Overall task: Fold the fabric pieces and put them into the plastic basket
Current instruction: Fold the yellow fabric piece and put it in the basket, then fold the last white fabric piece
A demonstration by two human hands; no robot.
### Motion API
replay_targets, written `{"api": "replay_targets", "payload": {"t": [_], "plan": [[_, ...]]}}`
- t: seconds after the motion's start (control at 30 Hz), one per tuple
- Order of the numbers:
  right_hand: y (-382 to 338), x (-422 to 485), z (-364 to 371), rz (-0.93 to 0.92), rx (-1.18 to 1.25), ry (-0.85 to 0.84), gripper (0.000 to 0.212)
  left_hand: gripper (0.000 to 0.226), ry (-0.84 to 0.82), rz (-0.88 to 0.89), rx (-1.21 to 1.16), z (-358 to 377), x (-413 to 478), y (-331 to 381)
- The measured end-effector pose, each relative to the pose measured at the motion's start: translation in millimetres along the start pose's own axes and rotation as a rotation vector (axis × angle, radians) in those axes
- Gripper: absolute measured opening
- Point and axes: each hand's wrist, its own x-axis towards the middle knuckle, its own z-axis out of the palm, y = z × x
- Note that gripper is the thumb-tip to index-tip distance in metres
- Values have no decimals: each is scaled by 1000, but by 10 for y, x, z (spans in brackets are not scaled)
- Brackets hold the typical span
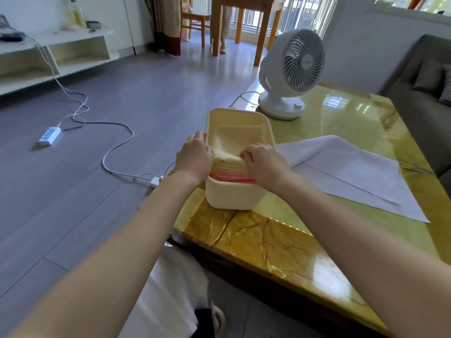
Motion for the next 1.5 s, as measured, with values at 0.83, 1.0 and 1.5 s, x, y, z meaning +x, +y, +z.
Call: {"api": "replay_targets", "payload": {"t": [0.83,1.0,1.5], "plan": [[2723,-1188,249,585,21,-189,53,34,-434,427,547,1988,-530,953],[2776,-888,284,522,-15,-278,54,33,-455,435,531,2050,-437,996],[2647,-1375,188,459,-311,-129,19,58,-495,563,462,2265,-472,1248]]}}
